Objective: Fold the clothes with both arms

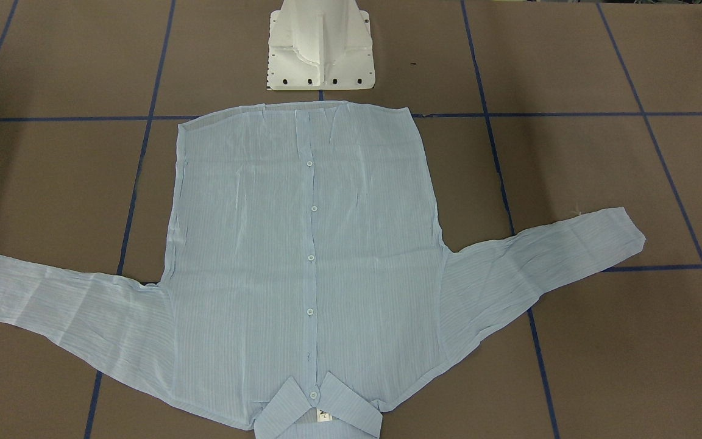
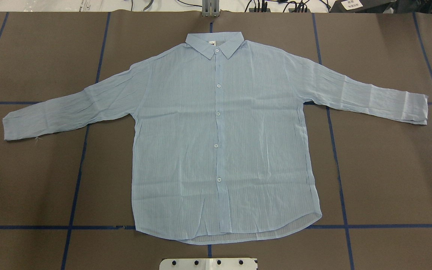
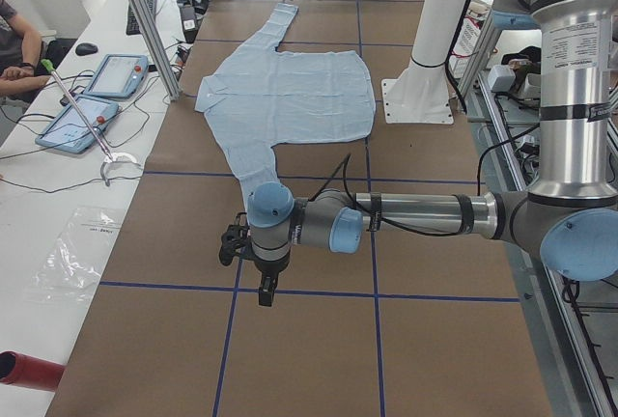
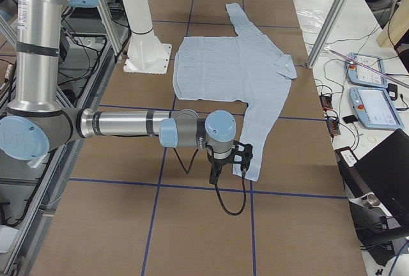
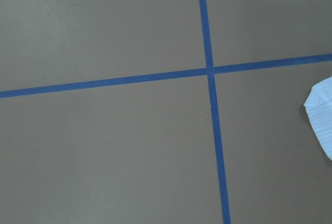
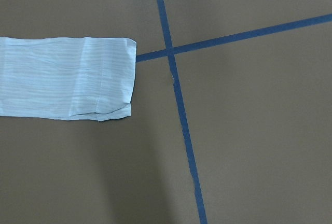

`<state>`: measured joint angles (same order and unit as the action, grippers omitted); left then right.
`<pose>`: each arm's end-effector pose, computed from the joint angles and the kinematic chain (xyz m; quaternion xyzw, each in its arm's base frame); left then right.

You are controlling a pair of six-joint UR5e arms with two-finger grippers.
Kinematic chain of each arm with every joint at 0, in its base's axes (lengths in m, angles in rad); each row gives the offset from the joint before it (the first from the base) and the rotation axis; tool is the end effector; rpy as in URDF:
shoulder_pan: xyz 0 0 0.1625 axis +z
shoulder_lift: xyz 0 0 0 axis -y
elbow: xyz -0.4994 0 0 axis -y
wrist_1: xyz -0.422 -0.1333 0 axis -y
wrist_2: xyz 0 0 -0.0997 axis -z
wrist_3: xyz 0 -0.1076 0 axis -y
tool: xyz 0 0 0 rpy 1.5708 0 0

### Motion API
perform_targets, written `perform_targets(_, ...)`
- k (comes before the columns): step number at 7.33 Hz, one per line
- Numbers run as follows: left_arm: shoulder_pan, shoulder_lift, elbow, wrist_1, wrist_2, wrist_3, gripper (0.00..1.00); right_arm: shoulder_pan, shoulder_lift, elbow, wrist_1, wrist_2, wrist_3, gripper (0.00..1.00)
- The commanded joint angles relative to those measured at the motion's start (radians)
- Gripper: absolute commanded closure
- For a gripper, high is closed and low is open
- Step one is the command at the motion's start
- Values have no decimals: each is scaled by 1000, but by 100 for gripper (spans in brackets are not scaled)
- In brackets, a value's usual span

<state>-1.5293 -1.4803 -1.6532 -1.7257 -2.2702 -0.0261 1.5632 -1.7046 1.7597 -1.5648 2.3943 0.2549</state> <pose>-0.0438 -0.4898 0.7301 0.0573 0.3438 0.0323 0.9367 0.0509 -0.4591 0.7011 -0.0246 -0.4003 0.1008 0.9105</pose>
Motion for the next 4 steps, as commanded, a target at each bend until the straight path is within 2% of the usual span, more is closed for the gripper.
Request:
perform_targets(1,0,0,0,0,0,0,1,0,6,6,6,2,6,0)
perform_targets(4,1,-14,1,-15,0,-3,1,0,8,3,8,0,4,0)
